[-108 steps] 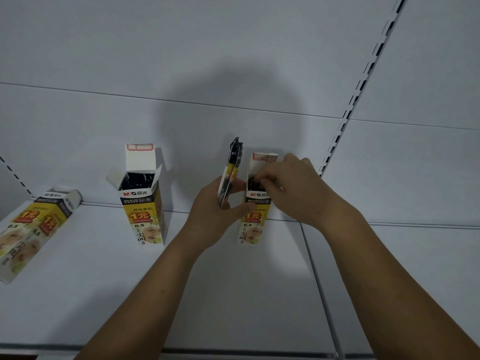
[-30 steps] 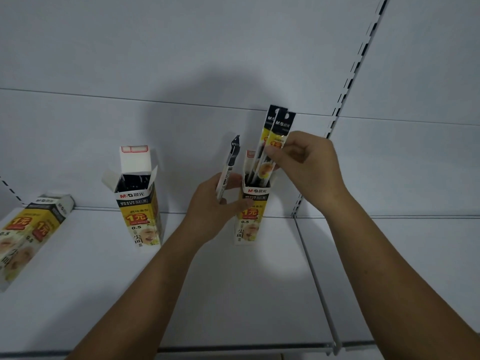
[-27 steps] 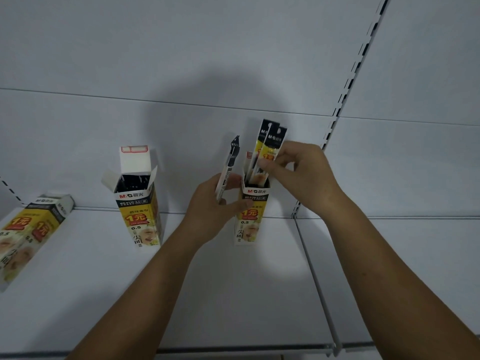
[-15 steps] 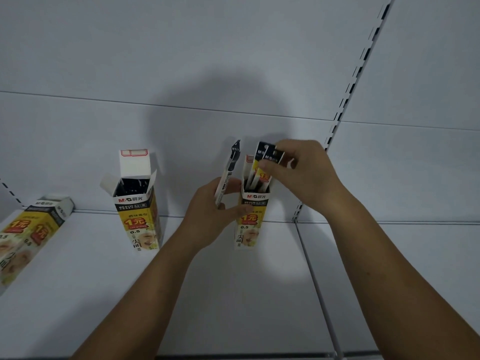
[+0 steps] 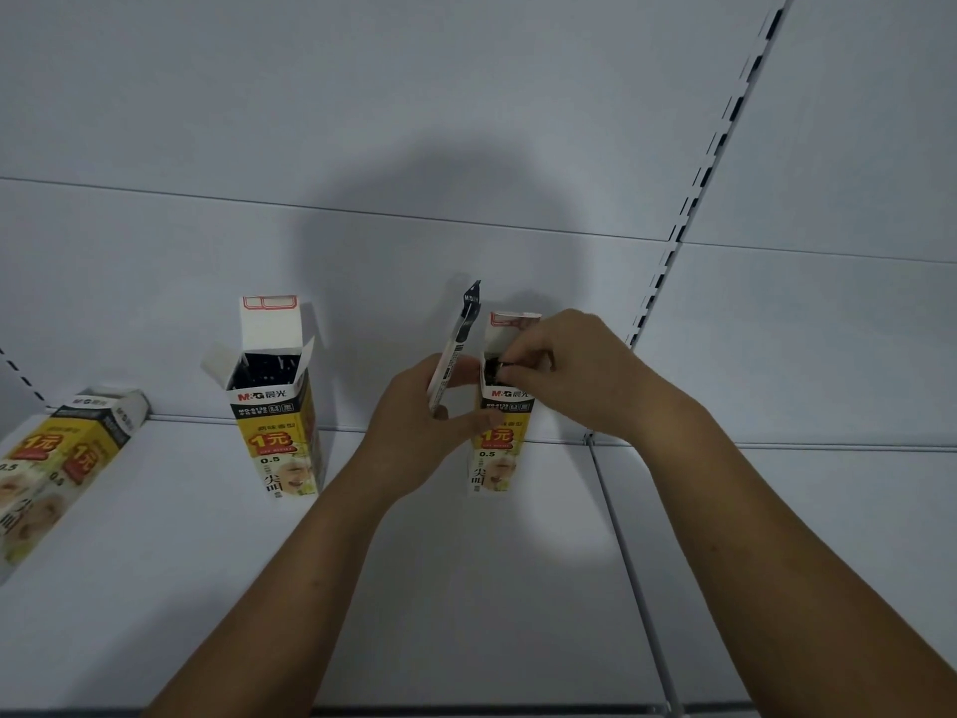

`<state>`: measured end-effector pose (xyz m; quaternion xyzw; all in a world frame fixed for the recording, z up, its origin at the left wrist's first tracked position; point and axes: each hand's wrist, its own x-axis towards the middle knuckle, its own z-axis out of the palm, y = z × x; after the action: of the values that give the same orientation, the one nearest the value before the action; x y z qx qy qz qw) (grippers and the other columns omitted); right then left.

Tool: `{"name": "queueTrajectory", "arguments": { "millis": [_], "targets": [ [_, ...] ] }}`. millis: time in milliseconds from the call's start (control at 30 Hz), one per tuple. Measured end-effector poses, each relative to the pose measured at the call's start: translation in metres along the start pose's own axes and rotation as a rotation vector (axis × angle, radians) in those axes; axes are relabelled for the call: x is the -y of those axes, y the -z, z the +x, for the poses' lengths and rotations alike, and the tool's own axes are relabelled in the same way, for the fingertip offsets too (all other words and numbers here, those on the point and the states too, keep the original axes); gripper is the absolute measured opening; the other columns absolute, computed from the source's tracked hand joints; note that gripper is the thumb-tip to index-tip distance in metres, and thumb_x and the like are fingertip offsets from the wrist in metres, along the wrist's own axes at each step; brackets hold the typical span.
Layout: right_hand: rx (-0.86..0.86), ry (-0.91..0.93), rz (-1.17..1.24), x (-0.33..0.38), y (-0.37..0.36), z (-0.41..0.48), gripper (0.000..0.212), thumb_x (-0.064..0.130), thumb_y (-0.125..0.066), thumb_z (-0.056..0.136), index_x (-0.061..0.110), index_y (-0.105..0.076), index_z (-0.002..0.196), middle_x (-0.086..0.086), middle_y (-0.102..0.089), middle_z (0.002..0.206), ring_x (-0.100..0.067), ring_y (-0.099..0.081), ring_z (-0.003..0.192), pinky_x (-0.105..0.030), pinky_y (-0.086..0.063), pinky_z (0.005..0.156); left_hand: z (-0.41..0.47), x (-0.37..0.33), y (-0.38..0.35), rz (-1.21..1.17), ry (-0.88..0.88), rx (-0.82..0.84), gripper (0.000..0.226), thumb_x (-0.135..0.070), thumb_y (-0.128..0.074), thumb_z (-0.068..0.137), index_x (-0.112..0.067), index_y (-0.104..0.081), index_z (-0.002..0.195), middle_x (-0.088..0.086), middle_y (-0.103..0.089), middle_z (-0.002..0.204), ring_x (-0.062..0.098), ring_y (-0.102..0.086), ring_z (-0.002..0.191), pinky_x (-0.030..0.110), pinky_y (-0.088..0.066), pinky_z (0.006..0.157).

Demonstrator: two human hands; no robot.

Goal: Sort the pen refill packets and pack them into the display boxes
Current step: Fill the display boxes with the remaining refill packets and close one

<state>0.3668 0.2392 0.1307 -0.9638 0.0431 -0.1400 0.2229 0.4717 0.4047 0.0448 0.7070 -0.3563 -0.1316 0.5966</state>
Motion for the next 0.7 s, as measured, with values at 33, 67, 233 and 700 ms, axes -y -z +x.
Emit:
{"name": "queueTrajectory", "arguments": {
  "millis": [33, 67, 233, 700],
  "targets": [
    [0.007, -0.005, -0.011, 0.000, -0.002, 0.001, 0.011, 0.021, -0.072, 0.095, 0.020, -0.083, 0.092, 0.008, -0.074, 0.081, -0.003, -0.064, 0.074, -0.011, -0.041, 0.064, 0.000, 0.000, 0.000, -0.006, -0.001, -0.002, 0.041, -0.022, -0.090, 0.079, -0.033, -0.071, 0.114, -0.025, -0.073, 0.111, 0.007, -0.070, 0.101, 0.053, -0.057, 0.081],
    [0.001, -0.014, -0.002, 0.000, -0.002, 0.001, 0.012, 0.022, -0.072, 0.096, 0.020, -0.083, 0.093, 0.010, -0.074, 0.081, -0.002, -0.063, 0.074, -0.011, -0.040, 0.064, -0.001, 0.000, 0.000, -0.013, -0.003, -0.002, 0.041, -0.021, -0.090, 0.079, -0.031, -0.072, 0.115, -0.023, -0.073, 0.112, 0.005, -0.070, 0.104, 0.051, -0.057, 0.080],
    [-0.080, -0.028, 0.062, -0.001, 0.006, -0.003, 0.013, 0.021, -0.073, 0.095, 0.029, -0.079, 0.088, 0.020, -0.067, 0.077, 0.011, -0.059, 0.072, -0.003, -0.038, 0.065, -0.001, 0.001, 0.002, -0.026, -0.011, -0.001, 0.043, -0.020, -0.090, 0.080, -0.027, -0.072, 0.118, -0.021, -0.074, 0.112, 0.000, -0.069, 0.082, 0.038, -0.051, 0.068],
    [-0.039, -0.063, -0.016, 0.005, 0.004, -0.003, 0.018, 0.026, -0.064, 0.100, 0.024, -0.080, 0.095, 0.014, -0.070, 0.081, -0.002, -0.062, 0.076, -0.015, -0.042, 0.069, 0.000, 0.003, 0.000, -0.011, -0.011, 0.011, 0.042, -0.022, -0.089, 0.081, -0.029, -0.071, 0.119, -0.019, -0.075, 0.113, -0.002, -0.063, 0.068, 0.030, -0.047, 0.062]
  ]
}}
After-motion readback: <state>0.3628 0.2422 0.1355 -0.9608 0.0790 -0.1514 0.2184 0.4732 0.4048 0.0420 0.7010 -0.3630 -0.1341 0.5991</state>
